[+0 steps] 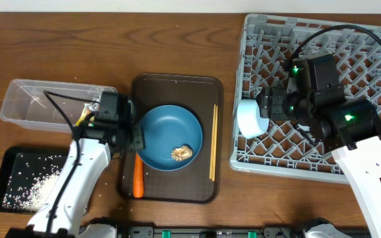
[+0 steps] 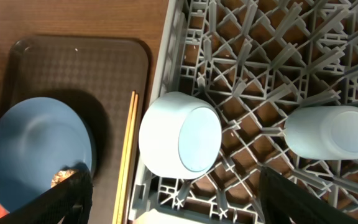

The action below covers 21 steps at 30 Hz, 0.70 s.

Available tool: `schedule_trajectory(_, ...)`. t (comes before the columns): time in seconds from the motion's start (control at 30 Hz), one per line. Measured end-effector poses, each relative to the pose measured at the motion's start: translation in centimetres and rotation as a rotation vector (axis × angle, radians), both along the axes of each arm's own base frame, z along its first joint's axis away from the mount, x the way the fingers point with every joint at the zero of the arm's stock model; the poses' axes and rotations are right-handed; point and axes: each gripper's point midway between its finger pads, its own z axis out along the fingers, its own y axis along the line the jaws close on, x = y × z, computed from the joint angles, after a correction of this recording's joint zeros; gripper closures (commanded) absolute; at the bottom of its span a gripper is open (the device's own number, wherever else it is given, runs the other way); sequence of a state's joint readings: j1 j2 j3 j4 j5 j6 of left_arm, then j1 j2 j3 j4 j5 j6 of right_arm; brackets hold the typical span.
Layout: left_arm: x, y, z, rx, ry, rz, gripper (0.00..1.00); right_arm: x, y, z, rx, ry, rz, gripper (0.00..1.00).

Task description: Sort waste into correct bins and load items into the dishwasher rack

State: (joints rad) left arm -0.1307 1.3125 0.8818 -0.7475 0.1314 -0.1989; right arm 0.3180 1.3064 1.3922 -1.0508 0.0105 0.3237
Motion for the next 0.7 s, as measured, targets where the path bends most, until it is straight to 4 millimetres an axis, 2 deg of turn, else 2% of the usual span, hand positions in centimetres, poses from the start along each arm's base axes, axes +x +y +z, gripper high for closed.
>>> schedule_trajectory(0.1, 1.0, -2.0, 2.9, -0.044, -0.081, -0.085, 0.46, 0.1, 0.0, 0.0, 0.001, -0.003, 0.000, 0.21)
schedule_trajectory(0.2, -0.1, -5.8, 3.8, -0.082, -0.094, -0.260, 0.46, 0.2, 0.1, 0.1, 0.003, -0.008, 0.000, 0.21)
schedule_trajectory(0.33, -3.6, -10.6, 2.3, -0.082, -0.017, -0.531, 0.50, 0.2, 0.1, 0.1, 0.003, -0.008, 0.000, 0.20)
schedule_trajectory(0.43, -5.6, -12.6, 0.6, -0.064, 0.042, -0.661, 0.50, 0.2, 0.1, 0.1, 0.003, -0.009, 0.000, 0.20)
schedule_trajectory(0.6, -7.4, -14.4, -1.8, -0.032, 0.120, -0.794, 0.50, 0.2, 0.1, 0.1, 0.003, -0.009, 0.000, 0.20)
schedule_trajectory(0.7, -7.4, -14.6, -3.4, -0.004, 0.155, -0.817, 0.62, 0.2, 0.1, 0.1, 0.003, -0.009, 0.000, 0.20)
